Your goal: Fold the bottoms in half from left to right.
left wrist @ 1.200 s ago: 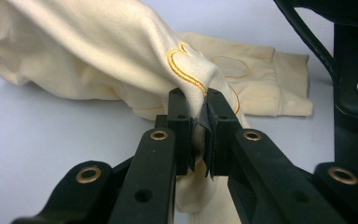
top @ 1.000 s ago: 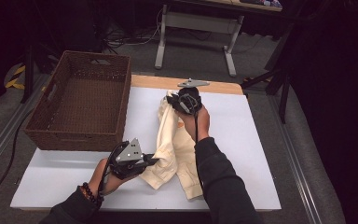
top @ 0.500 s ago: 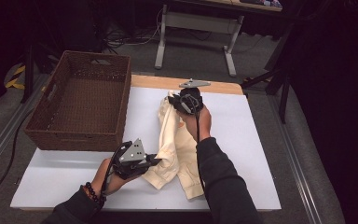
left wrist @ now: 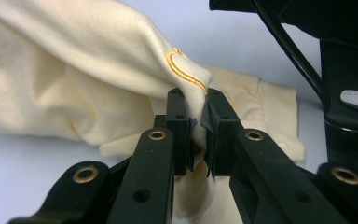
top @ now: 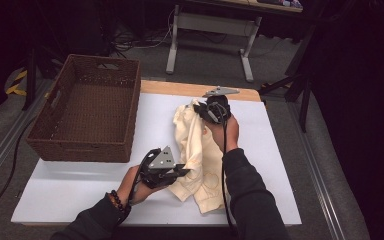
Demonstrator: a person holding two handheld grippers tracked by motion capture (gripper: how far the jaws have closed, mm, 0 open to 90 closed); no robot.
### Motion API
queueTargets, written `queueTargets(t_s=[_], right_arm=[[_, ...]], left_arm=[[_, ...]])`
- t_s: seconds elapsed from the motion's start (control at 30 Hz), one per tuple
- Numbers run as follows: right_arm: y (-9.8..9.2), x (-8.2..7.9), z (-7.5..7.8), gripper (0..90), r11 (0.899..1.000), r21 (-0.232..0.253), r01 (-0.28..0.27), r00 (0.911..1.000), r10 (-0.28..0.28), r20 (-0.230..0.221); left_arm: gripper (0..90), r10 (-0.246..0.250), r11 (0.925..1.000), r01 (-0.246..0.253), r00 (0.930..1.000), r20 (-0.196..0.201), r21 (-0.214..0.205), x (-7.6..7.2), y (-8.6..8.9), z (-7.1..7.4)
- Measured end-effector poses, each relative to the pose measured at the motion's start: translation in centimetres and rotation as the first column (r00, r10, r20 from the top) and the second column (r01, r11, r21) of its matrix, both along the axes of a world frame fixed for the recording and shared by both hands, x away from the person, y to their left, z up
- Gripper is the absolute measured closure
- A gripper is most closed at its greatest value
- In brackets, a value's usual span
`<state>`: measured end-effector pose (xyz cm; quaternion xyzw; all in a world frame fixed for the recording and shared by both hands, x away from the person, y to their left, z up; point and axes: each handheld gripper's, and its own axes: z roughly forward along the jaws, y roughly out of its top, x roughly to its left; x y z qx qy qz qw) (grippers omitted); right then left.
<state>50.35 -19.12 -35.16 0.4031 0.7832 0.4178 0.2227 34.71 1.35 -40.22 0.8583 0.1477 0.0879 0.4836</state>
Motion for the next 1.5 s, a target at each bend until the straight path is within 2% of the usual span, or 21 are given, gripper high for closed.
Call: queueTargets(t_s=[0.13,0.23,0.37,0.53,0.6,0.67,0.77,0.87,0.97,1.07,1.17,1.23,1.3,1.33,1.37,1.4,1.5], right_arm=[[-1.3,-0.3,-0.8,78.7,1.000,0.009,0.013,0.9999,-0.013,-0.011],[-2.3,-0.4,-1.2,78.1,1.000,-0.005,0.016,0.9999,-0.016,0.000],[-3.5,-0.5,-1.9,76.5,1.000,-0.010,0.028,0.9996,-0.028,-0.003],[-4.1,-0.3,-2.3,72.2,0.998,-0.045,0.036,0.9993,-0.036,0.003],[-4.2,-0.4,-2.3,71.1,0.998,-0.050,0.041,0.9991,-0.041,0.007],[-4.3,-0.5,-2.4,68.7,0.997,-0.063,0.051,0.9987,-0.050,0.013],[-4.8,-0.7,-2.5,68.0,0.996,-0.056,0.064,0.9979,-0.063,0.016],[-5.3,-1.0,-2.7,67.3,0.996,-0.045,0.071,0.9974,-0.071,0.011],[-5.8,-1.5,-2.9,66.7,0.996,-0.060,0.070,0.9975,-0.070,0.007],[-6.6,-2.1,-3.1,65.7,0.996,-0.052,0.070,0.9975,-0.070,-0.001],[-7.1,-3.3,-3.1,64.1,0.998,-0.041,0.049,0.9988,-0.048,0.011],[-7.1,-4.2,-2.9,64.6,0.999,-0.024,0.031,0.9993,-0.031,0.021],[-6.8,-5.3,-2.6,65.9,1.000,-0.026,-0.002,0.9992,0.003,0.041],[-6.5,-5.9,-2.5,67.9,0.999,-0.034,-0.022,0.9985,0.024,0.049],[-6.2,-6.4,-2.4,69.4,0.998,-0.030,-0.051,0.9972,0.053,0.053],[-5.8,-6.9,-2.4,72.0,0.996,-0.034,-0.085,0.9948,0.087,0.054],[-4.5,-8.2,-2.7,79.1,0.986,-0.061,-0.154,0.9866,0.157,0.044]], left_arm=[[80.9,-0.016,0.9997,0.016,0.9998,-0.009,0.015,0.2,-1.7,-0.2],[79.0,-0.029,0.9984,0.029,0.9995,0.010,0.048,0.2,-2.7,-0.2],[78.1,-0.020,0.9996,0.020,0.9998,-0.005,0.021,0.2,-3.5,-0.6],[68.9,-0.007,0.9996,0.007,0.9999,-0.007,-0.026,0.4,-3.9,-0.4],[62.0,-0.016,0.9997,0.016,0.9999,0.005,-0.016,0.5,-3.8,0.1],[60.8,-0.015,0.9995,0.015,0.9999,0.008,-0.026,0.4,-3.4,0.6],[56.8,-0.014,0.9997,0.015,0.9990,0.041,-0.021,0.1,-2.7,1.3],[53.8,-0.014,0.9995,0.015,0.9983,0.056,-0.027,-0.1,-2.1,1.7],[49.8,-0.029,0.9994,0.030,0.9959,0.086,-0.016,-0.3,-1.4,2.1],[45.1,-0.037,0.9989,0.039,0.9948,0.095,-0.024,-0.1,-0.4,2.1],[43.3,-0.023,0.9993,0.025,0.9948,0.100,-0.027,0.2,0.5,1.8],[44.5,-0.005,0.9989,0.010,0.9947,0.103,-0.045,0.4,1.3,1.5],[44.6,0.005,0.9994,-0.001,0.9946,0.103,-0.035,0.6,2.0,1.2],[44.6,0.013,0.9992,-0.009,0.9922,0.124,-0.039,0.6,2.4,1.0],[46.1,0.023,0.9986,-0.017,0.9906,0.135,-0.049,0.6,2.9,0.9],[48.6,0.029,0.9977,-0.021,0.9911,0.130,-0.064,0.7,3.3,0.7],[49.1,0.036,0.9988,-0.032,0.9910,0.129,-0.036,1.0,4.0,0.2]])
